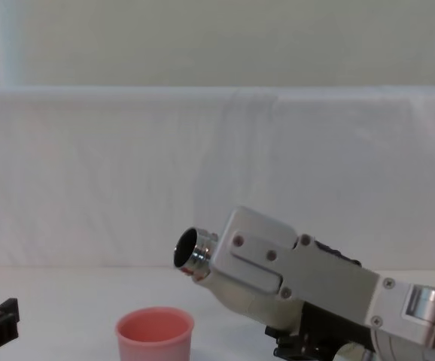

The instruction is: Grasp the thermos with one hand and pour water into the cup lid.

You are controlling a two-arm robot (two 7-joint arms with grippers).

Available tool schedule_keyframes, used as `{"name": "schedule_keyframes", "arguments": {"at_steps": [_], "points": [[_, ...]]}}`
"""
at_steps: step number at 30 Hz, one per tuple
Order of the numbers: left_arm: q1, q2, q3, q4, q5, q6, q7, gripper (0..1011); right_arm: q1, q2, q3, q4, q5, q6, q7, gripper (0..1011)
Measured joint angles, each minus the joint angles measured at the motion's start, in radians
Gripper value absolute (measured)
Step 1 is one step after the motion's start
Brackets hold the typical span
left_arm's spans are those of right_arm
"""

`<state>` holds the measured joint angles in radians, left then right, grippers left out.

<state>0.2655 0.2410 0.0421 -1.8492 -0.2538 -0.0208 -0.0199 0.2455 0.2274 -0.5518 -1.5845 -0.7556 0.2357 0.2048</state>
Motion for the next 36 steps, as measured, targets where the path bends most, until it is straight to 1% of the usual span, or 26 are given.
{"name": "schedule_keyframes", "arguments": {"at_steps": [11, 21, 36], "points": [[0.0, 0.0, 0.0, 0.0, 0.0, 0.0, 0.0, 1001, 0.024, -0.01, -0.029, 0.025, -0.08, 0.004, 0.009, 957], [0.0, 0.0, 0.0, 0.0, 0.0, 0.0, 0.0, 1001, 0.032, -0.008, -0.04, 0.027, -0.129, 0.011, 0.013, 957], [0.0, 0.0, 0.0, 0.0, 0.0, 0.0, 0.0, 1001, 0.043, -0.008, -0.058, 0.047, -0.186, 0.016, 0.01, 957]]}}
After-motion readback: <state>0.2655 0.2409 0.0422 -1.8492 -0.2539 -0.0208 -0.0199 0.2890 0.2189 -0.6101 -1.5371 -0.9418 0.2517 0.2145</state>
